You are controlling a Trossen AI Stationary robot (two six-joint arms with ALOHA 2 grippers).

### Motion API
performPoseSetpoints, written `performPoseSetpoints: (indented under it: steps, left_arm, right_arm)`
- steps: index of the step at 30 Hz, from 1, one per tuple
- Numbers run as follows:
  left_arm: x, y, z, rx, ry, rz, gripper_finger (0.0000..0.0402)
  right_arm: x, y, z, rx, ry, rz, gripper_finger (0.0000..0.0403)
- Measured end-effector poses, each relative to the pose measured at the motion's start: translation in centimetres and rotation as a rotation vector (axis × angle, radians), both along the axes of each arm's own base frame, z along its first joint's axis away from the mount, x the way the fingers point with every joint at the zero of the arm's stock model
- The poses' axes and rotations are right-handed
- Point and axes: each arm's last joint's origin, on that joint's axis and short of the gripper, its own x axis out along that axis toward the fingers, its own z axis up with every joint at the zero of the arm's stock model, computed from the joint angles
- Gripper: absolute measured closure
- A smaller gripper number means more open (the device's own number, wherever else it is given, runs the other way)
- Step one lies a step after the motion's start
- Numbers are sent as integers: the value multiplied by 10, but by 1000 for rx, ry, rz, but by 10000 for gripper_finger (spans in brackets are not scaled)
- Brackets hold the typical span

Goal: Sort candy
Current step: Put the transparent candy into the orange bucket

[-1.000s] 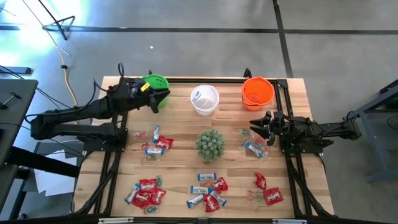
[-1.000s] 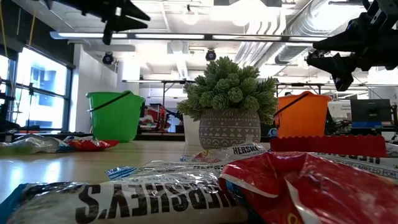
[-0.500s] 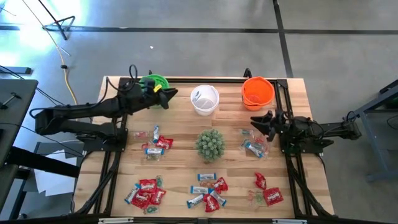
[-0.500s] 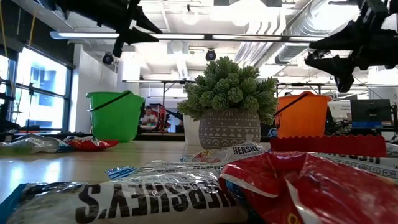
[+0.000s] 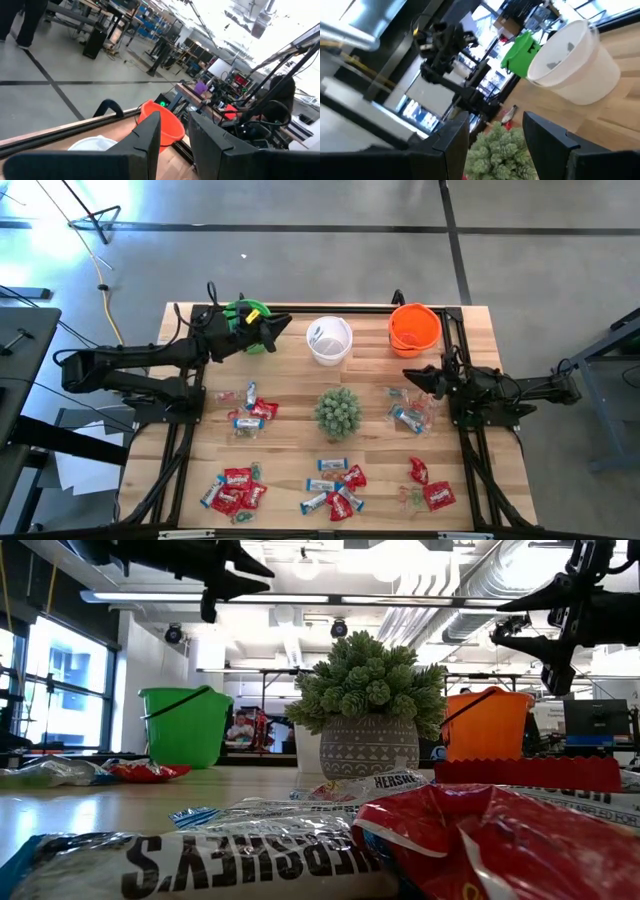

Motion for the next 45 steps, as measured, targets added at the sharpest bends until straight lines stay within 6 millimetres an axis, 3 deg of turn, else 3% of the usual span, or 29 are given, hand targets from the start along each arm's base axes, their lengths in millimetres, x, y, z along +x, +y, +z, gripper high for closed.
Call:
performPoseSetpoints:
  steps: [5,11,13,17,20,25,32,38,45]
  left_arm:
    - [0,0,0,0,0,0,317]
    - [0,0,0,0,-1,0,317]
    - [0,0,0,-1,-1,-5,317]
    - [0,-1,0,-5,-7,-42,317]
    - [1,-2,2,-8,-30,-81,317]
    - [1,-4,10,24,-101,-152,317]
    - [2,-7,33,36,-212,-247,319]
    - [3,-14,60,89,-268,-338,319]
    - [1,-22,86,159,-322,-400,319]
  right_arm:
    - [0,-1,0,130,-37,-22,221]
    - [0,3,1,182,-46,134,221]
    - [-2,4,12,184,-68,162,221]
    - [-12,4,53,104,-120,191,221]
    - [-20,3,78,27,49,179,221]
    - [-28,2,99,10,532,163,221]
    - [-14,4,126,-25,954,198,221]
    - [1,6,103,-57,1317,242,221]
    - [18,9,71,-6,1496,301,222]
